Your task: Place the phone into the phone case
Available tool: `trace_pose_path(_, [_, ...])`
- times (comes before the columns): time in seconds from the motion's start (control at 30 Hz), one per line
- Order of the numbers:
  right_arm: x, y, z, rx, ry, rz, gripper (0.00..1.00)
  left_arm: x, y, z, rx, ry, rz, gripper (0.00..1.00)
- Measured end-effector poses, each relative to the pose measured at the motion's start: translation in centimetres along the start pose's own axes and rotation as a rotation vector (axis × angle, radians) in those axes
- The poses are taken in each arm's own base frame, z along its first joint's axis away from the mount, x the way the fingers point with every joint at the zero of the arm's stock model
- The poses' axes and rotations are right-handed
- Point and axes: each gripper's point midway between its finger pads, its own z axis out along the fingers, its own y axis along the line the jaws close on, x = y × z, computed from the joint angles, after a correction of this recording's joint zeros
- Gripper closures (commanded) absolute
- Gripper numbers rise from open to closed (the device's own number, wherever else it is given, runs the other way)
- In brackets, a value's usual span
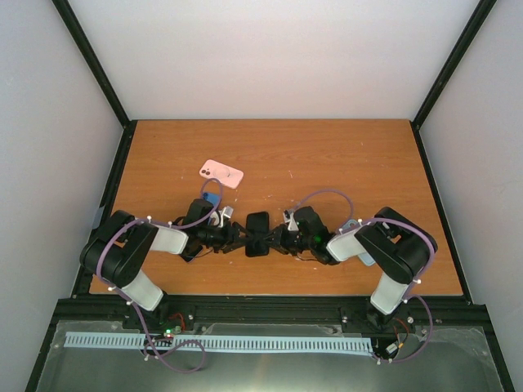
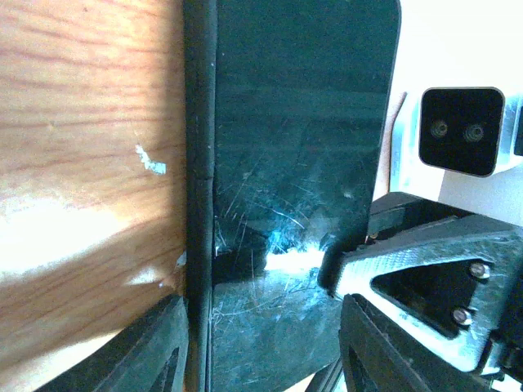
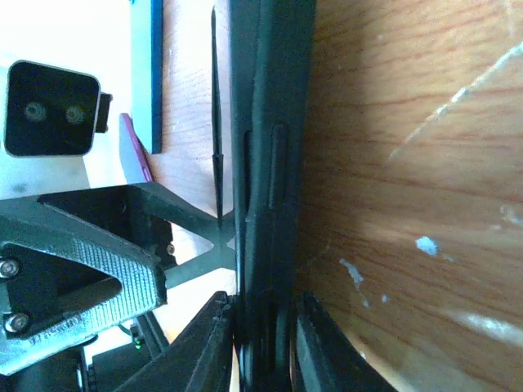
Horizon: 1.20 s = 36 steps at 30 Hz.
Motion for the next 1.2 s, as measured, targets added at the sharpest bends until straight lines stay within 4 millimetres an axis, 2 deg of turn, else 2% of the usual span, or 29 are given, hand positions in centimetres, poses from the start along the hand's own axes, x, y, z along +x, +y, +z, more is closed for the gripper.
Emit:
trace_pose_path(0.07, [0.0,-0.2,0.0,0.012,0.000,-0.010,0.91,0.0,0.0,0.0,0.000,0.000,0.000,0.48])
trace_pose_path(0.13, [0.0,0.6,-0.3,-0.005,-0.004,-0.041,0.95,0.0,0.0,-0.1,-0.003,0.000,-0.001,0.45])
trace_pose_path(0.27, [0.0,1.2,-1.2,0.002,-0.020,-0.072,0.97,0.2,-0.4,-0.7,-0.018,-0.009,0.005,0.32])
trace_pose_path(0.37, [0.2,2.0,-2.8,-0.014,-0.051,-0.112,0.97,0.2,-2.0,-1.7,0.009,-0.031,0.054,0.21])
trace_pose_path(0.5, [0.5,4.8,-5.8,-0.100,-0.108,-0.200,0.97,0.0,-5.5,-3.5,0.087,-0.073,0.146,0.17])
trace_pose_path(0.67, [1.1,8.8,-9.5,-0.240,-0.178,-0.323,0.95,0.5,-9.3,-5.1,0.203,-0.079,0.239,0.25])
trace_pose_path(0.77, [1.5,10.8,-11.4,-0.313,-0.209,-0.385,0.94,0.9,-11.2,-5.9,0.280,-0.069,0.279,0.32])
trace_pose_path(0.87, [1.8,12.4,-12.8,-0.371,-0.230,-0.429,0.94,1.6,-13.1,-6.8,0.365,-0.066,0.330,0.33])
trace_pose_path(1.03, [2.0,13.2,-13.2,-0.405,-0.232,-0.450,0.94,2.7,-14.9,-7.8,0.463,-0.038,0.391,0.36])
trace_pose_path(1.2, [2.2,13.0,-12.3,-0.420,-0.192,-0.439,0.94,3.3,-15.5,-8.1,0.509,-0.016,0.414,0.52])
